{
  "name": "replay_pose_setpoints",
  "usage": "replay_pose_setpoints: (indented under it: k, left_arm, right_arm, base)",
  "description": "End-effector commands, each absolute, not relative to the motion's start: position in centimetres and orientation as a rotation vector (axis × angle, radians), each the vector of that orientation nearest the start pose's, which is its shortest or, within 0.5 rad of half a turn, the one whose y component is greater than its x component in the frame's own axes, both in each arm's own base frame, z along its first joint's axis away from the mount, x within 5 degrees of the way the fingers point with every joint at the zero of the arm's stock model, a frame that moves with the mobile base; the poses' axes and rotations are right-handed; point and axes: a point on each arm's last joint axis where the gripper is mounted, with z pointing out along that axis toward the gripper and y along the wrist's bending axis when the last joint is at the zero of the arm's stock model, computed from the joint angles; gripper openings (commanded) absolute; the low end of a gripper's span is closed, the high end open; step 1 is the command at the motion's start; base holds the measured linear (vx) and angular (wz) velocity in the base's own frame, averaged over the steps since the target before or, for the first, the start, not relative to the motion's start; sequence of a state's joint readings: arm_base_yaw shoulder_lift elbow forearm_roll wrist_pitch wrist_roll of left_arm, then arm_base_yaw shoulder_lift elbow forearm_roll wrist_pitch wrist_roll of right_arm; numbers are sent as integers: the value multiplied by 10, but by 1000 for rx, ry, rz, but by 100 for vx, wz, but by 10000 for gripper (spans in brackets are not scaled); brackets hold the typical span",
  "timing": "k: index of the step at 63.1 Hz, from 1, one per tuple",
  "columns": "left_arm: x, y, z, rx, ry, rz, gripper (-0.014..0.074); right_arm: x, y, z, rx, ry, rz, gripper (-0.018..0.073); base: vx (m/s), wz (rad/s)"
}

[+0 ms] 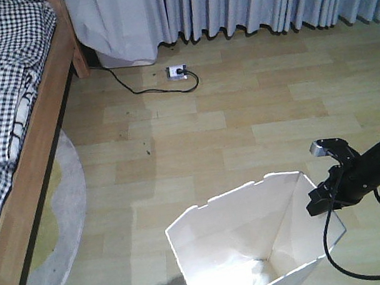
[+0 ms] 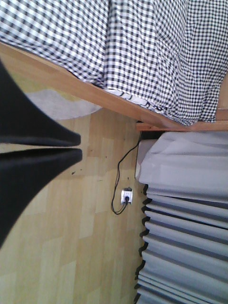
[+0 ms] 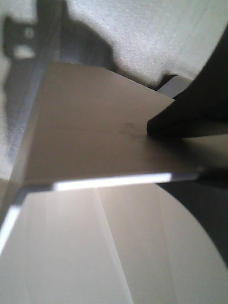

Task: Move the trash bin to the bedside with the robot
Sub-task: 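Drive toward the bed and curtains holding the bin with the right gripper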

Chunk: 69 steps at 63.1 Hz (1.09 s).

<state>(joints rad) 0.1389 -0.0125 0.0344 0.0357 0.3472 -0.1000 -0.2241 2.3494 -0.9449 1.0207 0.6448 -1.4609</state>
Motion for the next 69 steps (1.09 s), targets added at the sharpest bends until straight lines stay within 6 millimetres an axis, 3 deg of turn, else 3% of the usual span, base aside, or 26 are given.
replay_pose_setpoints:
  k: [1, 69]
  left_arm:
    - [53, 8, 176, -191, 1766, 54, -6]
    - [53, 8, 176, -191, 1766, 54, -6]
  right_arm:
    - [310, -10, 17, -400, 2781, 1068, -5]
    - [310, -10, 17, -400, 2781, 1068, -5]
  base:
    - [32, 2]
    - [28, -1]
